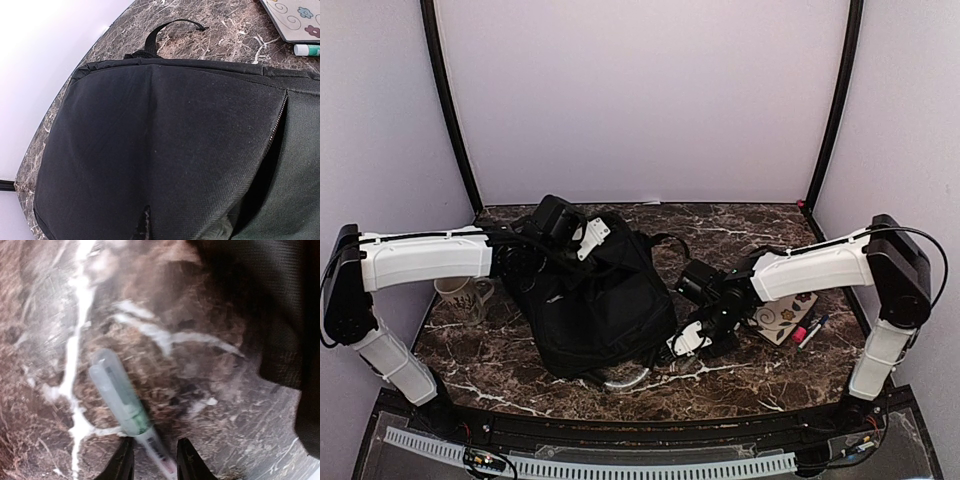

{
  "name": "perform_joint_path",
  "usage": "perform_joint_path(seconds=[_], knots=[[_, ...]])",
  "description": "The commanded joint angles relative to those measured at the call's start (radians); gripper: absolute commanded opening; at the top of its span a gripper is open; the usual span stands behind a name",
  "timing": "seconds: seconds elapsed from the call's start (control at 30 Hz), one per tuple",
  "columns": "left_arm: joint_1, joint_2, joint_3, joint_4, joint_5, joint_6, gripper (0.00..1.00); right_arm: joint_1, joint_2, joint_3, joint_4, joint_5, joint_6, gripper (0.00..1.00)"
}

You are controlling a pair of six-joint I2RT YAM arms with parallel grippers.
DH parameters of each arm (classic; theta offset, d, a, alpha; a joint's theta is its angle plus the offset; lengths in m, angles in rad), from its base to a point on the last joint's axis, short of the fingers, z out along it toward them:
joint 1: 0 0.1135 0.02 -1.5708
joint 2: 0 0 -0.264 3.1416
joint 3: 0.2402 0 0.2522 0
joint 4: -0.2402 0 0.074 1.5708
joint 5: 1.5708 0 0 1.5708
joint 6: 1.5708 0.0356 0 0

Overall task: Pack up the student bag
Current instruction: Pick up the pen from the center of the board.

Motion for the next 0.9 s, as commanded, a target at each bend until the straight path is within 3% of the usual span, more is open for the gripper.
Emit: perform_joint_path(seconds=[0.0,0.47,0.7,0.87], knots=[[-0.001,-0.089,0.020,0.082,0.025,-0.021,0.00,0.008,0.031,0.025,0.007,0.021,0.004,0.29],[-0.001,-0.097,0.021,0.080,0.040,-0.032,0.00,0.042,0.033,0.095,-0.101,0.018,0.052,0.10],[0.001,-0.110,0.016,0.091,0.088,-0.058,0.00,0.115,-0.048,0.290,-0.273,-0.054,0.085,0.10],[0.008,-0.106,0.029,0.074,0.159,-0.070,0.00,0.155,-0.037,0.479,-0.305,-0.111,0.118,0.10]])
